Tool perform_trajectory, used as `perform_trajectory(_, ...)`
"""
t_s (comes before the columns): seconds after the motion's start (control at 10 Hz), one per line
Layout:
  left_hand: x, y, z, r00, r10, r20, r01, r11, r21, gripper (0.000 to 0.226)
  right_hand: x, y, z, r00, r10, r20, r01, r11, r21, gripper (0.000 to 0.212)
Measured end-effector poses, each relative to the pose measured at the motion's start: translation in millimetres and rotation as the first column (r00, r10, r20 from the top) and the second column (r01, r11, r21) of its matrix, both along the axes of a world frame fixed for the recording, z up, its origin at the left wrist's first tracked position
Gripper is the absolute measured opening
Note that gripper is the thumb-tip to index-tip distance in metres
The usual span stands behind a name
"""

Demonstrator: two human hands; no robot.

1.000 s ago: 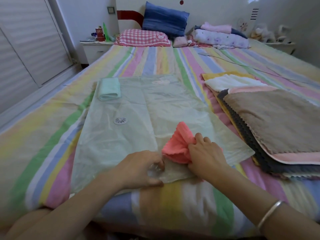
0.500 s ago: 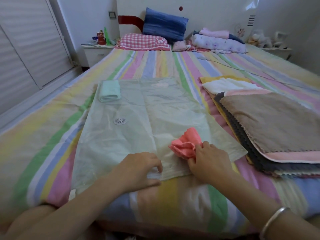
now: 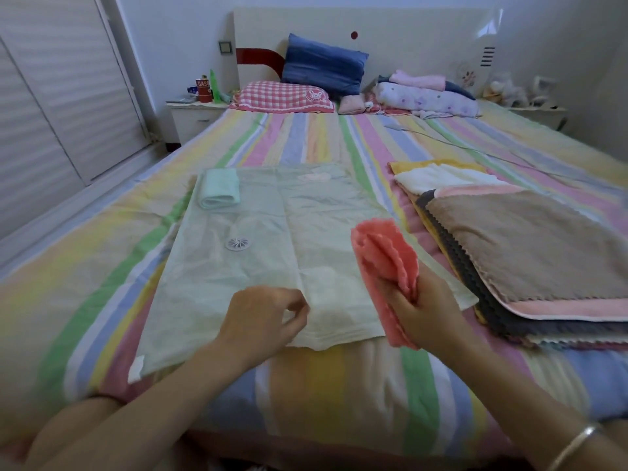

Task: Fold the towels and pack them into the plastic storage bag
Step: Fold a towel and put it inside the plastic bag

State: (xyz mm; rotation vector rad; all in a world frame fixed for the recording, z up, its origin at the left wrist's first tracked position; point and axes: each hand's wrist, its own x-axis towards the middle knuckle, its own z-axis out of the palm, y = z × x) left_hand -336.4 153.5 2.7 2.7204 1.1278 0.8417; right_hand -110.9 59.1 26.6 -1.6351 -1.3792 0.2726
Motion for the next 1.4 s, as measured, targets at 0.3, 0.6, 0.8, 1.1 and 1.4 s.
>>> perform_trajectory(0.3,-5,4,44,0.842,0.191,0.505,0.153,0.813,-0.562,0.013,-13,6,-28,0.483,0.257,0.837,-0.301,0.946,-0.117,0.027)
perform_trajectory(0.6,-9,1,73,0.793,0.148,0.591,0.315,0.731,-0.605,0.017,-36,61,-7,0.926,0.151,0.347,0.039,0.873,-0.486,0.044)
perform_trajectory(0.8,-17,27,104,0.743,0.128,0.657,0.459,0.617,-0.639,0.021,-51,152,7,0.995,0.061,0.081,-0.010,0.854,-0.520,0.028)
perform_trajectory(1.1,-60,162,96,0.551,0.431,0.715,0.342,0.664,-0.665,0.025,-61,316,-38,0.974,0.196,0.113,-0.166,0.958,-0.232,0.039)
perform_trajectory(1.4,-88,332,3,0.527,0.624,0.577,-0.111,0.724,-0.681,0.013,-68,445,-59,0.998,-0.046,-0.036,0.030,0.933,-0.358,0.035)
